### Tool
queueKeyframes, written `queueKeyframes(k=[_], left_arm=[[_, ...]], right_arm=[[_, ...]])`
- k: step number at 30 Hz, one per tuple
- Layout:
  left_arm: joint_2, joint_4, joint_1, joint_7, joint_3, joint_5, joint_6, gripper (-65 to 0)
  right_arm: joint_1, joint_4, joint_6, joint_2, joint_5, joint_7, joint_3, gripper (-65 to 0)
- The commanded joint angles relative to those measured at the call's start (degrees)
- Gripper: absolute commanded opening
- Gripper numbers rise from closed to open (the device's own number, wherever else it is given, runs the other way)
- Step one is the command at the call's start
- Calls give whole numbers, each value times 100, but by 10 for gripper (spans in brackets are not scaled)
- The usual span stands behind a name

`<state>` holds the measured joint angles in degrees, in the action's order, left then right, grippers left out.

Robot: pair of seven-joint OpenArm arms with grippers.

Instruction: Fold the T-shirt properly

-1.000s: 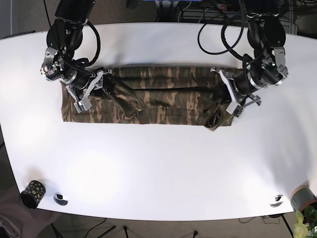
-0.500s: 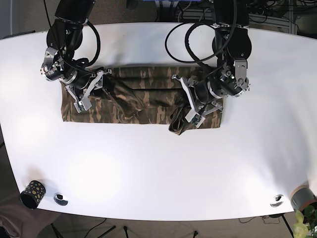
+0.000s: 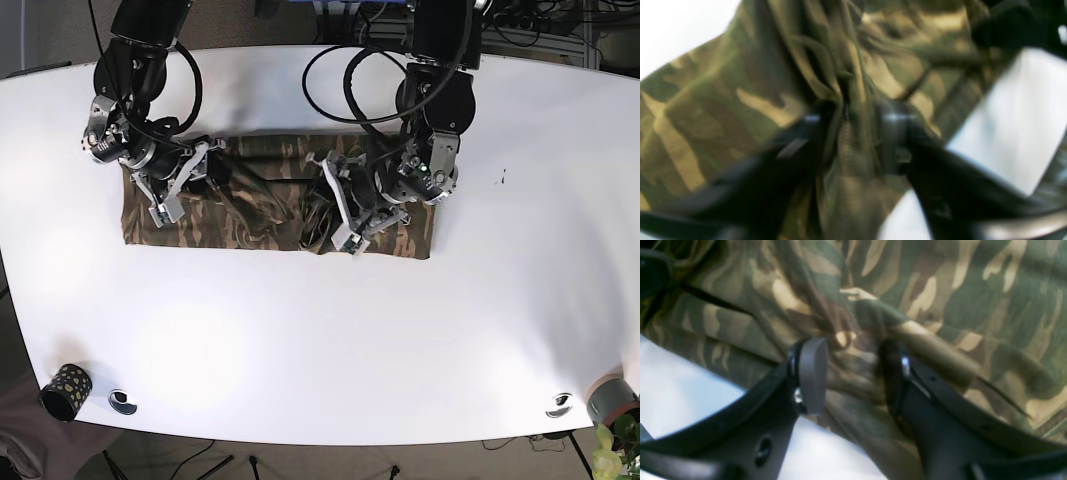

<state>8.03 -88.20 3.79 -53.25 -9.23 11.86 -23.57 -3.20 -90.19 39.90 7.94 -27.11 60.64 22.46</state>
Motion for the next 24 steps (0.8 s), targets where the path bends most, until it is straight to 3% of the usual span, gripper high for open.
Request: queueKeyframes(k=[1,4,8,12,16,24], left_arm=[[97,-107,188,125,-250,120,348,-250],[97,-133,302,125,-795,129,331,-249],[97,-529,355,108,-1622,129,-179,-253],[97,-969,346,108,-1894,111,-663,-253],[97,-1391,346,108,-1490,85,-733,-253],[-324,-1672,47,108,119,111,-759,-254]], right_arm=[[78,-84,10,54,-89,-73,18,-388],[78,-84,10,54,-89,-73,18,-388],[78,-84,10,54,-89,-73,18,-388],[105,-102,10,54,-97,-73,27,-388],[149,-146,10,54,-177,-64,88,-388],[527,-260,10,98,-1530,850,598,-380]])
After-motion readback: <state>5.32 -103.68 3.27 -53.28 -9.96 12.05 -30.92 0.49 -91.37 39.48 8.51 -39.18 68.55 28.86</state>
